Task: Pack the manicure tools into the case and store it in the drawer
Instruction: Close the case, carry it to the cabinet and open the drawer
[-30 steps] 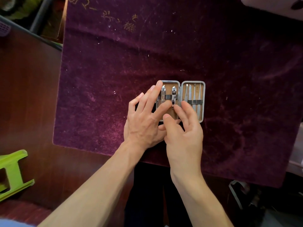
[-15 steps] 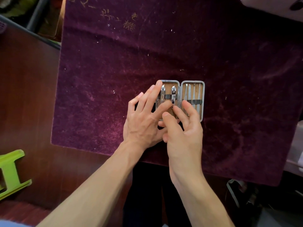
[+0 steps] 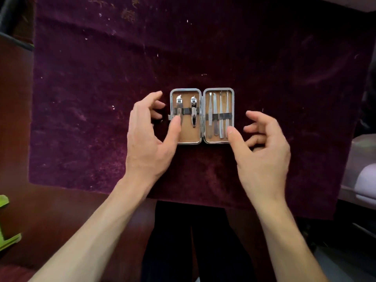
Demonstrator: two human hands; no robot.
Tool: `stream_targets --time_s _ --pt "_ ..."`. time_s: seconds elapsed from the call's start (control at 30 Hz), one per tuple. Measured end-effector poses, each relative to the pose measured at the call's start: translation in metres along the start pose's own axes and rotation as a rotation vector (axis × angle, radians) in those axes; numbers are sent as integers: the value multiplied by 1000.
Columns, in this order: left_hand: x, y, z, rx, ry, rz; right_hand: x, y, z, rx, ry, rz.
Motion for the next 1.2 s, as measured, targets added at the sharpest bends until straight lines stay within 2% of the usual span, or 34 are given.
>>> stream_targets --time_s 0.1,0.2,0.37,0.67,0.87,0.97,1.2 --pt "2 0 -5 -23 70 21 5 -7 -9 -78 48 133" --pt "2 3 -11 -34 115 45 6 -20 -10 -133 81 162" --pt "3 4 -12 -87 151 25 8 -24 -10 -120 90 153" --pt "10 8 -11 -75 252 59 10 -18 -14 -121 71 77" --pt "15 14 -14 -139 360 296 4 -14 -15 -151 15 -109" --pt "18 16 -11 -149 387 455 -4 -12 -9 -152 55 -166" --pt "35 -6 4 -217 322 625 -13 -24 10 -222 129 -160"
Point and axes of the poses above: each hand's wrist, its own z-axis away from the middle knuckle, its own y-axis out of the back of the hand, x = y × z, the point moved 4 cm from there along -z, towards the middle knuckle, and after that the axes turned 10 degrees about -x, right-handed, at the moved point
